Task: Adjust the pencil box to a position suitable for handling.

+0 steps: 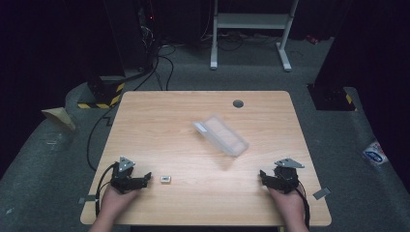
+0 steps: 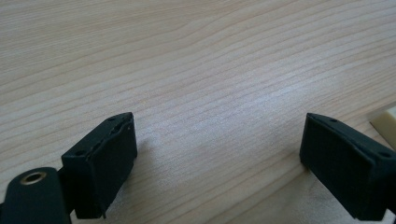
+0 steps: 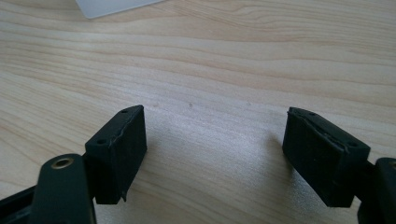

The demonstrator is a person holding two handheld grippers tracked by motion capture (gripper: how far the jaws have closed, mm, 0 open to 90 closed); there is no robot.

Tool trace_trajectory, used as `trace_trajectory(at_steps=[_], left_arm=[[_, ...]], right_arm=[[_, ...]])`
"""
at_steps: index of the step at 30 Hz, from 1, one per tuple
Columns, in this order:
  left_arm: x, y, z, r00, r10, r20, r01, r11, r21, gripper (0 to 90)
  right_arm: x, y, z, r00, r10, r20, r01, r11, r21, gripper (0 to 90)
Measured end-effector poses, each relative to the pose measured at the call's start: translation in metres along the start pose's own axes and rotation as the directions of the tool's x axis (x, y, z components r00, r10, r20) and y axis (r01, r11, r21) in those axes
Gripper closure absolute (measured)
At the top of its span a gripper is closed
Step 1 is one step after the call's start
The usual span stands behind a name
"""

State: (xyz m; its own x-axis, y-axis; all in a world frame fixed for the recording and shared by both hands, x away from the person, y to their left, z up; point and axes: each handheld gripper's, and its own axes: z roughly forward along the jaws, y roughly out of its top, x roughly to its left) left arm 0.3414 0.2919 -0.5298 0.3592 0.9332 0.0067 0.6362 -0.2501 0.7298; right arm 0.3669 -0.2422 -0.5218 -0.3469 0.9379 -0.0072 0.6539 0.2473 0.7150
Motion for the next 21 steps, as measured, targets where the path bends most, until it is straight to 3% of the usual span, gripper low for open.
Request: trace_trajectory(at_steps=[14, 21], left_arm=[[0.000, 0.000, 0.000, 1.0000, 0.001, 0.000, -0.001, 1.0000, 0.000, 11.3], [0.000, 0.000, 0.000, 1.0000, -0.002, 0.001, 0.002, 1.0000, 0.000, 11.3]], right_arm=[[0.007, 0.018, -0.005, 0.9999, 0.001, -0.017, -0.002, 0.997, -0.080, 36.4], [0.014, 0.038, 0.010, 0.9993, -0.011, -0.036, 0.008, 0.996, -0.088, 41.5]])
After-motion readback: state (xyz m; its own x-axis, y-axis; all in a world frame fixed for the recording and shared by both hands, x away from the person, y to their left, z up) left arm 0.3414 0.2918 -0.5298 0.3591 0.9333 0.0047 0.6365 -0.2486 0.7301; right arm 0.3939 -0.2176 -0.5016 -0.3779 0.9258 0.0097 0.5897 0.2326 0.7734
